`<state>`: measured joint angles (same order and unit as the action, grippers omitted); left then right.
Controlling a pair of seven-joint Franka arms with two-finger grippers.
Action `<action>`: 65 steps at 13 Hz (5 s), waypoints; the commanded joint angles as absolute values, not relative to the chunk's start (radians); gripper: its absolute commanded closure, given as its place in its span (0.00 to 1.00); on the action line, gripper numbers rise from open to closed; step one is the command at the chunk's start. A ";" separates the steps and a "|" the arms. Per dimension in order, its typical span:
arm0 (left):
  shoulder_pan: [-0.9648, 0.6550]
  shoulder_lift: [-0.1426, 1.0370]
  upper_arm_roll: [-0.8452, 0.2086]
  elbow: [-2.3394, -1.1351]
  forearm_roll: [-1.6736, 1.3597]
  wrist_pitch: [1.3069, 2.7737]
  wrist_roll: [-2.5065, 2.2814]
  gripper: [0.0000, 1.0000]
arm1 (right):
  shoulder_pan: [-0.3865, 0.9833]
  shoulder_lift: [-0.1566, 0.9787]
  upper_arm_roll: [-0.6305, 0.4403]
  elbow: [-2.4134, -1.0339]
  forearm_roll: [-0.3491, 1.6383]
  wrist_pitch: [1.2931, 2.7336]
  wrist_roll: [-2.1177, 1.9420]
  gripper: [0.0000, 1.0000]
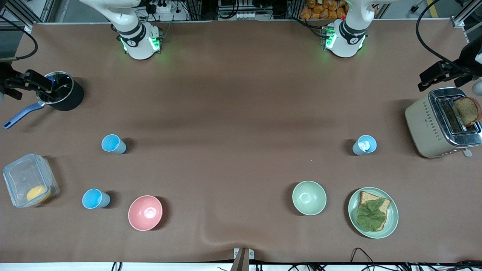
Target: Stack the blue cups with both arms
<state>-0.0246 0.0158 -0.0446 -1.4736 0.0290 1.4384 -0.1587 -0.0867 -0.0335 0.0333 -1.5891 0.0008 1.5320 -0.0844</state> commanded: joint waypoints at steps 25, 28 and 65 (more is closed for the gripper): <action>0.080 0.336 -0.205 -2.042 -0.011 2.245 -0.106 1.00 | -0.201 0.281 0.035 -1.829 0.011 1.777 -0.242 0.00; 0.068 0.340 -0.380 -2.005 -0.121 2.237 -0.367 1.00 | -0.209 0.288 0.035 -1.951 0.003 1.986 -0.244 0.00; 0.127 0.055 -0.401 -1.631 0.105 1.685 -0.301 0.00 | 0.185 0.350 0.045 -1.827 0.144 1.913 0.298 1.00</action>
